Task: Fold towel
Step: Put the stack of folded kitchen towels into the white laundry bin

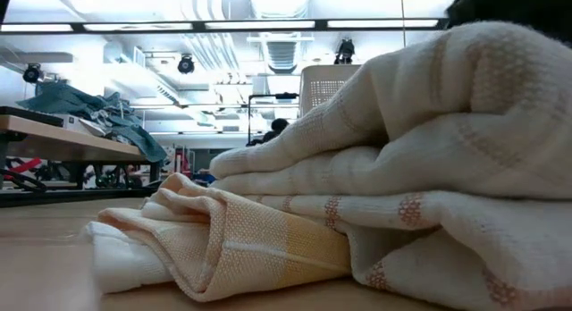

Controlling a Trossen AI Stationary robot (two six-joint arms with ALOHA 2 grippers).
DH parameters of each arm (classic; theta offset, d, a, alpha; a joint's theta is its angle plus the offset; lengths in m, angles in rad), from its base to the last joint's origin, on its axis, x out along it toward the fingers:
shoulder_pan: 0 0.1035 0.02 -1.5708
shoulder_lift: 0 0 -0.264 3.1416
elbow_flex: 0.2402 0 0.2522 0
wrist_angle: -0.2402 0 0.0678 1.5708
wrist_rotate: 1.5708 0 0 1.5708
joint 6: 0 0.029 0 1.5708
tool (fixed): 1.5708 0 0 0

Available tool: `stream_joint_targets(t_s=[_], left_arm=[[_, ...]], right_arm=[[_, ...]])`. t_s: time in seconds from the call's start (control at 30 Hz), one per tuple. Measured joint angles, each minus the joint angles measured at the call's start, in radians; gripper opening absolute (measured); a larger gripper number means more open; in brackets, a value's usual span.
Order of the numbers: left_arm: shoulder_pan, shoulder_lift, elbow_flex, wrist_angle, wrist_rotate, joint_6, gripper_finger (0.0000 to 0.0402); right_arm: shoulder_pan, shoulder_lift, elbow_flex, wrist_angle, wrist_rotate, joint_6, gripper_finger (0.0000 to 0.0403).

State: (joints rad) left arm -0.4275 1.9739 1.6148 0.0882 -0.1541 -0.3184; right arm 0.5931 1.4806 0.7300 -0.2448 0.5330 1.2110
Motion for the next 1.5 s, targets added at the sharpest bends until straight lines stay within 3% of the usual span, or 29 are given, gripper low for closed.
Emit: stream_joint_targets(t_s=[0.13, 0.27, 0.53, 0.73, 0.87, 1.0, 1.17, 1.5], left_arm=[[-0.029, 0.0, 0.004, 0.015, 0.176, 0.095, 0.0118], [-0.053, -0.001, -0.009, 0.012, 0.29, 0.232, 0.0122], [-0.066, 0.0, -0.02, 0.017, 0.294, 0.278, 0.0139], [-0.057, 0.0, -0.02, 0.024, 0.294, 0.322, 0.0148], [-0.054, 0.0, -0.021, -0.11, 0.294, 0.284, 0.0142], [-0.054, 0.0, -0.06, -0.209, 0.267, 0.121, 0.0131], [-0.066, -0.001, -0.19, -0.125, 0.11, -0.056, 0.0118], [-0.102, -0.032, -0.487, 0.25, 0.091, -0.294, 0.0101]], right_arm=[[0.024, -0.014, 0.0, 0.025, 0.033, -0.069, 0.0252], [0.042, -0.033, 0.0, 0.048, 0.038, -0.121, 0.024], [0.069, -0.036, 0.0, 0.061, 0.042, -0.139, 0.0224], [0.077, -0.036, 0.0, 0.064, -0.029, -0.12, 0.0246], [0.072, -0.037, 0.0, 0.051, -0.047, -0.122, 0.0274], [0.03, -0.037, -0.001, -0.035, -0.09, -0.08, 0.0302], [-0.023, -0.017, -0.007, -0.065, -0.181, -0.074, 0.0325], [-0.106, 0.081, -0.008, 0.2, -0.403, -0.189, 0.0321]])
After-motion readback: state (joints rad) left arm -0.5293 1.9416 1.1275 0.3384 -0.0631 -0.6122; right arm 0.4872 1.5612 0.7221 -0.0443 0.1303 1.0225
